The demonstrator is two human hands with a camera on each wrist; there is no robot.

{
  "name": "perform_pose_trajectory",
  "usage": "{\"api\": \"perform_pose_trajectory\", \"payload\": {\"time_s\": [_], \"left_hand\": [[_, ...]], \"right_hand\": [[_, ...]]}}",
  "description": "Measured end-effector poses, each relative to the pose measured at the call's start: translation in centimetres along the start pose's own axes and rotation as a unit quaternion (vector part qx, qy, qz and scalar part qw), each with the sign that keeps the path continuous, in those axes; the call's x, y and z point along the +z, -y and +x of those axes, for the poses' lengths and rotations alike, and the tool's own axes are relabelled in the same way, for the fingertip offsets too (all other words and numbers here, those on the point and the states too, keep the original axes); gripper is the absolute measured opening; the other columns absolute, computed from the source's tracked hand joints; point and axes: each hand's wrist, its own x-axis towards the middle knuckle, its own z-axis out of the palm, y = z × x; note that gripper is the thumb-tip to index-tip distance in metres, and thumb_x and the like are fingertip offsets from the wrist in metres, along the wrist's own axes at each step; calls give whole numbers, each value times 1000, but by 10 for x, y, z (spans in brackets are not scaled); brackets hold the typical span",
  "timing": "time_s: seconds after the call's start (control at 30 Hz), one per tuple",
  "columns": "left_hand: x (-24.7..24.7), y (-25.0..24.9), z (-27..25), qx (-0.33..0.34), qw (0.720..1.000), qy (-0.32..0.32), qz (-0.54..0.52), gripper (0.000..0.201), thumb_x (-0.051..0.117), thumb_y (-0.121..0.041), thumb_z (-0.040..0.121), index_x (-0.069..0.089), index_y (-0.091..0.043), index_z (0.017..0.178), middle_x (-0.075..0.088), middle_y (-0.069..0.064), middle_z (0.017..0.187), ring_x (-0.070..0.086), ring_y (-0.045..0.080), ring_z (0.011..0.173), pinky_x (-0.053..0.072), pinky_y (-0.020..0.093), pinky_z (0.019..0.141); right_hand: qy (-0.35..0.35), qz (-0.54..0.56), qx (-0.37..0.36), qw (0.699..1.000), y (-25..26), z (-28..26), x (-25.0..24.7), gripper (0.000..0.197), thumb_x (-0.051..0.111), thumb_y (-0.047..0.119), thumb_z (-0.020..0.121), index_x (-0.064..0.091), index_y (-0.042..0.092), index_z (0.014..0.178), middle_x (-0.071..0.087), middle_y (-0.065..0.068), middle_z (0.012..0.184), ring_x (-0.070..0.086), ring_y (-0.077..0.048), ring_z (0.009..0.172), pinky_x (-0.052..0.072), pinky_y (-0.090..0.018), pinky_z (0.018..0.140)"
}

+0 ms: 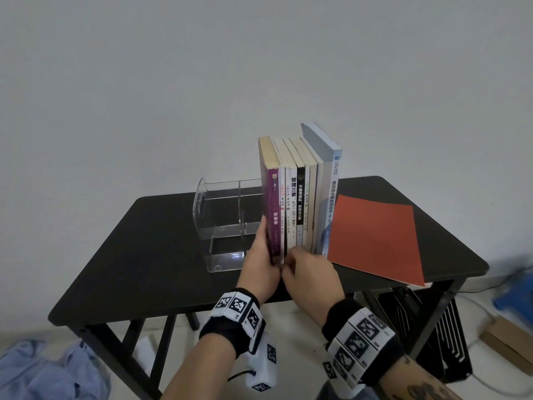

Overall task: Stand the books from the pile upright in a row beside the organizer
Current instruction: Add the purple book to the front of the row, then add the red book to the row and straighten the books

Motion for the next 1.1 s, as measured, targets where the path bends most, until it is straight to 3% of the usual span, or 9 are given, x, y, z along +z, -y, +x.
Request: {"api": "perform_pose_trajectory", "payload": {"time_s": [0.1, 0.3, 0.4, 0.5, 0.6, 0.8, 0.9, 1.0, 1.1], "left_hand": [[0, -3, -2, 1, 999, -1, 37, 92, 65, -1, 89, 13, -37, 156, 59, -19, 131, 57, -7, 115, 42, 9, 93], [-3, -8, -5, -20, 998, -6, 59, 92, 59, 8, 86, 11, -25, 157, 59, -12, 123, 58, 5, 113, 48, 25, 100], [-4, -9, -5, -28, 998, -5, 57, 92, 61, 8, 86, 12, -25, 157, 56, -17, 120, 56, 2, 114, 46, 23, 100], [-4, -10, -5, -27, 998, -3, 50, 90, 60, 8, 87, 13, -24, 157, 54, -21, 116, 53, -1, 112, 45, 22, 102], [-4, -10, -5, -25, 999, -1, 46, 88, 60, 7, 88, 13, -23, 157, 54, -21, 117, 54, -1, 112, 44, 20, 101], [-4, -8, -5, -33, 998, -7, 48, 90, 63, 4, 88, 13, -27, 156, 55, -24, 116, 55, -9, 101, 41, 5, 87], [-3, -8, -5, -35, 998, -8, 49, 91, 63, 4, 88, 12, -27, 157, 55, -20, 119, 55, -4, 107, 42, 10, 91], [-3, -9, -6, -37, 998, -9, 55, 91, 63, 3, 88, 12, -27, 157, 57, -17, 123, 55, -2, 109, 42, 15, 94], [-3, -11, -7, -39, 997, -6, 60, 91, 62, 4, 89, 11, -26, 157, 54, -19, 122, 53, -3, 109, 41, 14, 94]], "right_hand": [[-56, 4, -6, 998, -1, -5, -12, 10, 54, 31, 86, 58, 22, 82, 68, 3, 75, 64, -22, 69, 56, -36, 64], [-142, -10, 35, 989, -24, -5, -50, 11, 62, 28, 78, 56, 23, 70, 59, 9, 65, 56, -15, 62, 45, -28, 58], [-175, -25, 43, 983, -42, -2, -58, 17, 60, 24, 75, 49, 20, 64, 51, 7, 59, 49, -12, 56, 38, -27, 52], [-139, -101, 126, 977, -74, 10, -68, 14, 55, 32, 82, 58, 19, 86, 61, 2, 88, 55, -21, 84, 44, -32, 67], [-16, -212, 262, 941, -106, 22, -79, 55, 49, 51, 87, 52, 5, 118, 55, -17, 123, 48, -36, 114, 42, -44, 94], [17, -204, 352, 913, -122, 31, -85, 89, 60, 68, 75, 41, 2, 131, 47, -20, 133, 39, -38, 125, 37, -49, 98], [10, -182, 379, 907, -125, 38, -94, 99, 75, 59, 67, 36, -5, 132, 47, -26, 130, 44, -40, 122, 40, -46, 99], [-2, -22, 396, 918, -139, 43, -113, 64, 83, 25, 69, 53, -8, 115, 60, -25, 113, 60, -38, 101, 50, -41, 84], [-37, 182, 375, 908, -138, 36, -128, 13, 68, 8, 78, 58, -1, 79, 57, -16, 62, 50, -24, 49, 39, -28, 49]]}}
